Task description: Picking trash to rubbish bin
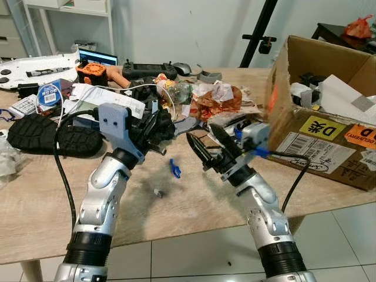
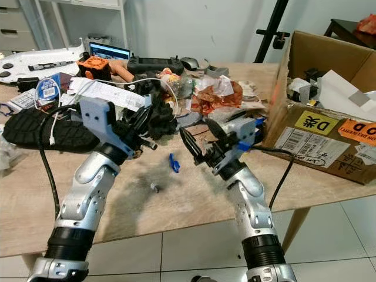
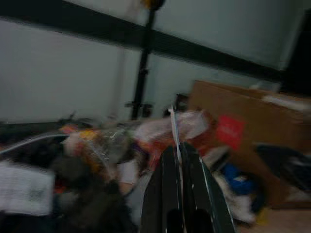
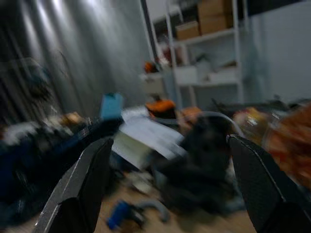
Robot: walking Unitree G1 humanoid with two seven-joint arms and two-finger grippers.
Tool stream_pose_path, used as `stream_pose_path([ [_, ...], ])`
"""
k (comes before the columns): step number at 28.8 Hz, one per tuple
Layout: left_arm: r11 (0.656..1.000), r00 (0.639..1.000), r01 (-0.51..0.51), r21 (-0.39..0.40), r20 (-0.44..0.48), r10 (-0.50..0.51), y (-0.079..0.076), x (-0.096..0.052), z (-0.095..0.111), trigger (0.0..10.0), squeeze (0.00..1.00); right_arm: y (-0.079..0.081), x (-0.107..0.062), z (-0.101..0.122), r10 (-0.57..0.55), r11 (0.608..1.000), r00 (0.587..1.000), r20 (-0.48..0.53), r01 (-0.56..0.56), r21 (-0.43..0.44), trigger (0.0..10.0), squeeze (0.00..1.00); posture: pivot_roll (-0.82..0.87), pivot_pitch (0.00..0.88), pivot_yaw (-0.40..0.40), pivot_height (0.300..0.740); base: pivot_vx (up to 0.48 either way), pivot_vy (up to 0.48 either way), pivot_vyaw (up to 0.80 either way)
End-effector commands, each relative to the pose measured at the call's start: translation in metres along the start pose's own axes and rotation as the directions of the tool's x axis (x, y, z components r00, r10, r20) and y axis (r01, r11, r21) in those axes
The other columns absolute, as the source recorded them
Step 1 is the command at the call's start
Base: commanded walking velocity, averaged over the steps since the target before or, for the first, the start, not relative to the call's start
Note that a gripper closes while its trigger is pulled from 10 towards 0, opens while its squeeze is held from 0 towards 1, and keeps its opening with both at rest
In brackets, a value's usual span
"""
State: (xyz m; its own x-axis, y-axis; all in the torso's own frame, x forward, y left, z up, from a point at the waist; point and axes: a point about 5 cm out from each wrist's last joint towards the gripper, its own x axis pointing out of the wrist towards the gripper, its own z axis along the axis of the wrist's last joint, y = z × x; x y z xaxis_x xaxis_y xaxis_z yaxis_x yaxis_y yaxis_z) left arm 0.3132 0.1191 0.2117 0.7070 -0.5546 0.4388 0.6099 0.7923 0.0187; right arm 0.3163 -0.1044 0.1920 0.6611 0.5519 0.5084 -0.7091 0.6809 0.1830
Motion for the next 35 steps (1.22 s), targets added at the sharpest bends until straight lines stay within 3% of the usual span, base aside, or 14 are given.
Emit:
stream_pose_path([
  [1,0.997,0.997,0.079,-0.023,0.014,-0.079,-0.008,-0.004,0.002,0.0,0.0,0.0,0.001,0.009,0.019,0.999,0.999,0.049,-0.02,0.029,10.0,1.0,-0.03,0.094,-0.096,0.74,0.0,0.0,0.0],
  [7,0.968,0.972,0.236,-0.085,0.03,-0.234,-0.028,-0.01,0.002,0.0,0.0,0.003,0.005,0.009,0.033,0.997,0.998,0.048,-0.036,0.065,10.0,1.0,-0.02,0.097,-0.101,0.74,0.0,0.0,0.0],
  [11,0.96,0.965,0.263,-0.096,0.031,-0.261,-0.031,-0.011,0.003,0.0,0.0,0.003,0.005,0.009,0.035,0.997,0.999,0.04,-0.037,0.073,10.0,1.0,-0.02,0.097,-0.101,0.74,0.0,0.0,0.0],
  [12,0.949,0.956,0.293,-0.113,0.029,-0.292,-0.034,-0.013,0.003,0.0,0.0,0.004,0.006,0.008,0.048,0.996,0.999,0.023,-0.049,0.08,10.0,0.81,-0.02,0.097,-0.101,0.74,0.0,0.0,0.0],
  [13,0.94,0.948,0.317,-0.125,0.026,-0.316,-0.037,-0.013,0.003,0.0,0.0,0.005,0.006,0.008,0.066,0.994,0.998,0.007,-0.066,0.088,10.0,0.0,-0.03,0.106,-0.105,0.74,0.0,0.0,0.0],
  [21,0.907,0.914,0.401,-0.131,-0.014,-0.406,-0.047,-0.014,-0.002,0.0,0.0,0.016,0.007,0.004,0.2,0.972,0.977,-0.081,-0.186,0.146,10.0,0.0,-0.02,0.109,-0.107,0.74,0.0,0.0,0.0],
  [26,0.887,0.893,0.441,-0.139,-0.032,-0.449,-0.053,-0.014,-0.003,0.0,0.0,0.027,0.005,0.002,0.328,0.931,0.936,-0.124,-0.298,0.211,10.0,0.0,-0.02,0.112,-0.111,0.74,0.0,0.0,0.0],
  [32,0.872,0.88,0.465,-0.154,-0.026,-0.474,-0.056,-0.012,-0.002,0.0,0.0,0.026,0.005,0.001,0.318,0.935,0.937,-0.145,-0.285,0.213,10.0,0.0,-0.02,0.112,-0.111,0.74,0.0,0.0,0.0],
  [33,0.87,0.879,0.467,-0.156,-0.025,-0.476,-0.057,-0.012,-0.002,0.0,0.0,0.025,0.005,0.001,0.311,0.937,0.938,-0.152,-0.277,0.212,6.3,0.0,-0.02,0.112,-0.111,0.74,0.0,0.0,0.0],
  [34,0.868,0.876,0.471,-0.158,-0.025,-0.481,-0.057,-0.012,-0.002,0.0,0.0,0.024,0.005,0.001,0.306,0.939,0.939,-0.154,-0.272,0.211,4.7,0.0,-0.02,0.112,-0.111,0.74,0.0,0.0,0.0],
  [35,0.868,0.876,0.471,-0.158,-0.025,-0.481,-0.057,-0.012,-0.002,0.0,0.0,0.024,0.005,0.001,0.306,0.939,0.939,-0.154,-0.272,0.211,4.7,0.0,-0.02,0.112,-0.111,0.74,0.0,0.0,0.0],
])
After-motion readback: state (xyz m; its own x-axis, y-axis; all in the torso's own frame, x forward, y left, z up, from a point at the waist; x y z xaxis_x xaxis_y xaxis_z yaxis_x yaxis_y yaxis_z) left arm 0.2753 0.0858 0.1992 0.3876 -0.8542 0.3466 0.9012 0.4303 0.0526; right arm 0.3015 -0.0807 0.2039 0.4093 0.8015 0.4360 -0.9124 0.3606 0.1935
